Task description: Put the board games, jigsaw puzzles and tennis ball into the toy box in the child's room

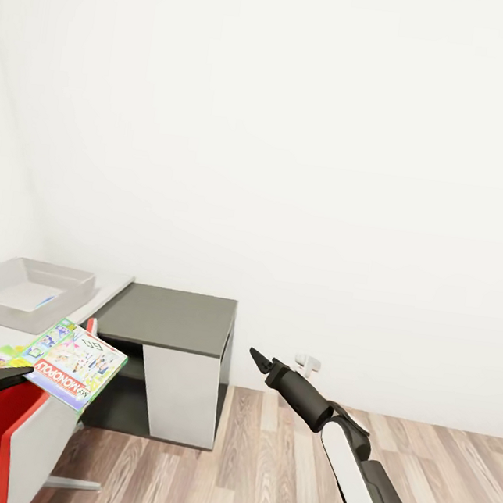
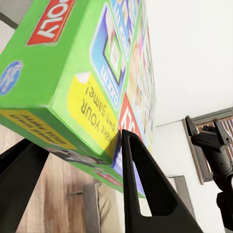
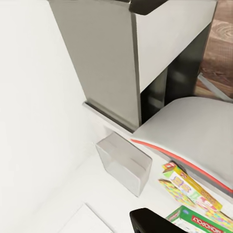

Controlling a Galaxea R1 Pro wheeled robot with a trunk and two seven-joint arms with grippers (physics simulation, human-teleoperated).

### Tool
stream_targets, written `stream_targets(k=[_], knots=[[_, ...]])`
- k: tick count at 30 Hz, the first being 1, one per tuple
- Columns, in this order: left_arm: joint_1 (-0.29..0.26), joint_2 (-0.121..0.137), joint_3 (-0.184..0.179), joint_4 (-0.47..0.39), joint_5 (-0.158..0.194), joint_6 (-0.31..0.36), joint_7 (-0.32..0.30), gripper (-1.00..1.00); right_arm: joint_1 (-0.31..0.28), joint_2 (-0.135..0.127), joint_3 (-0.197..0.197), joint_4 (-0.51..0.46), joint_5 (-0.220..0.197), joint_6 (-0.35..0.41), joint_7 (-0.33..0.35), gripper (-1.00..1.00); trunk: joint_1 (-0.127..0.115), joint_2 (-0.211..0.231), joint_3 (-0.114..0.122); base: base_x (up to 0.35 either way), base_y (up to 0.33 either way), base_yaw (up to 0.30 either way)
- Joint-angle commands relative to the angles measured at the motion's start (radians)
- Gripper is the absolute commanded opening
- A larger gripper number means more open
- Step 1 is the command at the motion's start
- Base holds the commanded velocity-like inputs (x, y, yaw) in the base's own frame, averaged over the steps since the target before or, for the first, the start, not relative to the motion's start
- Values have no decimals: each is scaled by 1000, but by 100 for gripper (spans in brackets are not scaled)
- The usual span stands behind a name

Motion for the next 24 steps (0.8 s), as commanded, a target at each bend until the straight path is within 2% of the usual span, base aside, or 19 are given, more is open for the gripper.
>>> stream_targets(k=[1, 8, 24], knots=[[-1, 0, 1, 0, 1, 10, -5, -100, -1, -1, 1, -1, -6, 4, 0, 100, 1, -2, -2, 261, 5, 0], [-1, 0, 1, 0, 1, 10, -5, -100, -1, -1, 0, -1, -6, 4, 0, 100, 1, -2, -2, 259, 1, 71], [-1, 0, 1, 0, 1, 10, -5, -100, -1, 0, 0, 0, -6, 5, -2, 100, 1, -2, -2, 258, 0, 275]])
